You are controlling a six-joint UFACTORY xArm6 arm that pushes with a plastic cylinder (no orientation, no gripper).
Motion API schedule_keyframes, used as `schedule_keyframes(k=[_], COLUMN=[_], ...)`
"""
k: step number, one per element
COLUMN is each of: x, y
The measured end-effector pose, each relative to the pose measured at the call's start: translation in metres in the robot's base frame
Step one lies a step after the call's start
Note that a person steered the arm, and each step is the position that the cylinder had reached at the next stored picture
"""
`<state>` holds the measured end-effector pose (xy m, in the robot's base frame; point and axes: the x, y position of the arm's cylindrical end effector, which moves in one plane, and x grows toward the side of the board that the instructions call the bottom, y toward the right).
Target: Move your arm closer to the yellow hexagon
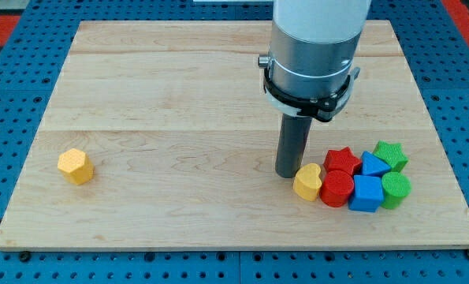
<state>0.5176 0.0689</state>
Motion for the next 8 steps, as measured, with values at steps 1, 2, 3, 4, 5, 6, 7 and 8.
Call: schedule_keyframes(k=[1, 2, 3, 4, 5, 6, 7, 8], x=[0.004, 0.009, 0.010, 0.015, 0.060, 0.092, 0.094, 0.073], y=[0.009, 0.017, 0.017, -0.013, -0.047, -0.111, -0.210, -0.293])
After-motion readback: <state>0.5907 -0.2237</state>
